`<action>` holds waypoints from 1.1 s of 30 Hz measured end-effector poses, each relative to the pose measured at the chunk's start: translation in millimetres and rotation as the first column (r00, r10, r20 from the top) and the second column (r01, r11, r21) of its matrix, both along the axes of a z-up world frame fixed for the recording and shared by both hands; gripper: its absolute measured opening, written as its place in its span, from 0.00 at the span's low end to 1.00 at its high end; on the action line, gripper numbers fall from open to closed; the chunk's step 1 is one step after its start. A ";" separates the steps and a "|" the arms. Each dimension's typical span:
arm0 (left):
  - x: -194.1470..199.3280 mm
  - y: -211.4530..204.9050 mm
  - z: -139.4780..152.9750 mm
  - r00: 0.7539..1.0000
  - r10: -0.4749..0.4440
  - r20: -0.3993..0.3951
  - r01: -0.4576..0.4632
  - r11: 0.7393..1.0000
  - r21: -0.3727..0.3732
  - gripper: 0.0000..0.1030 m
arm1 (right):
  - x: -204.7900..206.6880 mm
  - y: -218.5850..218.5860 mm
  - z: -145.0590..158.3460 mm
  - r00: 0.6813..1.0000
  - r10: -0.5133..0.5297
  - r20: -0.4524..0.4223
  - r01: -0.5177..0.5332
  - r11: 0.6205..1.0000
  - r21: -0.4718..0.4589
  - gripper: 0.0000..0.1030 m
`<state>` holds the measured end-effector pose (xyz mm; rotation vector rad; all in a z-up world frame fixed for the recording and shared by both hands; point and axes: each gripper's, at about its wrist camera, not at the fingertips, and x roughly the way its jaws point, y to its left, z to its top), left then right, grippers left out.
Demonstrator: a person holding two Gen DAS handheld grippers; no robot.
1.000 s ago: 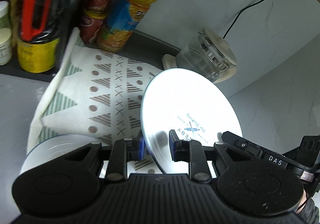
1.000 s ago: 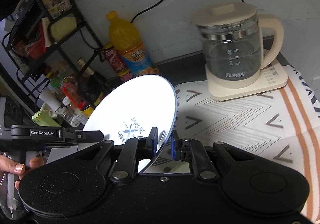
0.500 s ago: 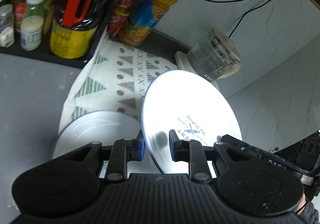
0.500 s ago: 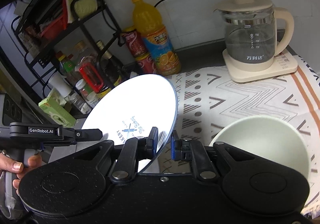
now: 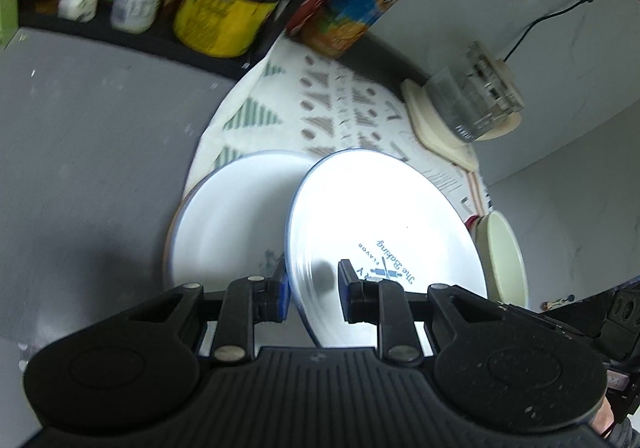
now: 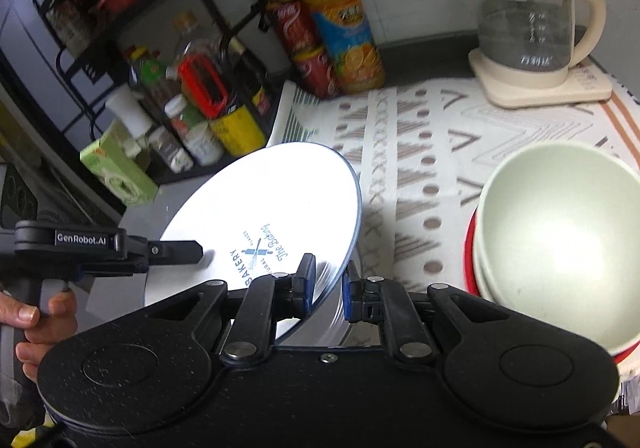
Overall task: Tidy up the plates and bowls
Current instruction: 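Lower the 'BAKERY' plate onto the 'Sweet' plate with both tools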
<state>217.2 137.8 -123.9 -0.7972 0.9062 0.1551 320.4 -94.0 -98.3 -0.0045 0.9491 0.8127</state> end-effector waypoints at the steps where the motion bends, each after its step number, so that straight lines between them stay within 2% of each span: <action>1: -0.8 -0.7 -3.9 1.000 0.000 -0.008 0.000 1.000 0.001 0.22 | -1.7 1.1 -3.0 1.000 0.005 -0.006 -0.006 1.000 -0.006 0.13; 6: -2.2 -3.7 -19.4 0.999 0.008 -0.038 -0.008 1.000 0.003 0.22 | -5.4 4.2 -18.7 0.999 0.005 -0.042 -0.006 1.000 -0.030 0.14; 14: 6.9 -5.4 -37.5 0.997 0.009 -0.083 -0.008 1.000 0.016 0.22 | -6.1 9.6 -32.1 0.999 0.005 -0.052 -0.010 0.997 -0.081 0.13; 24: 12.6 -1.9 -48.5 0.992 0.007 -0.125 -0.001 0.999 0.046 0.22 | -11.1 26.0 -39.9 0.999 0.026 -0.023 -0.030 0.986 -0.163 0.14; 30: 16.3 -9.1 -48.3 0.990 -0.009 -0.141 0.025 0.994 0.107 0.22 | -11.9 26.3 -43.9 0.999 0.008 -0.031 -0.014 0.986 -0.167 0.14; 33: 17.5 -7.8 -48.3 0.989 0.001 -0.145 0.016 0.994 0.112 0.22 | -12.2 30.0 -43.8 1.000 0.004 -0.026 -0.009 0.983 -0.184 0.14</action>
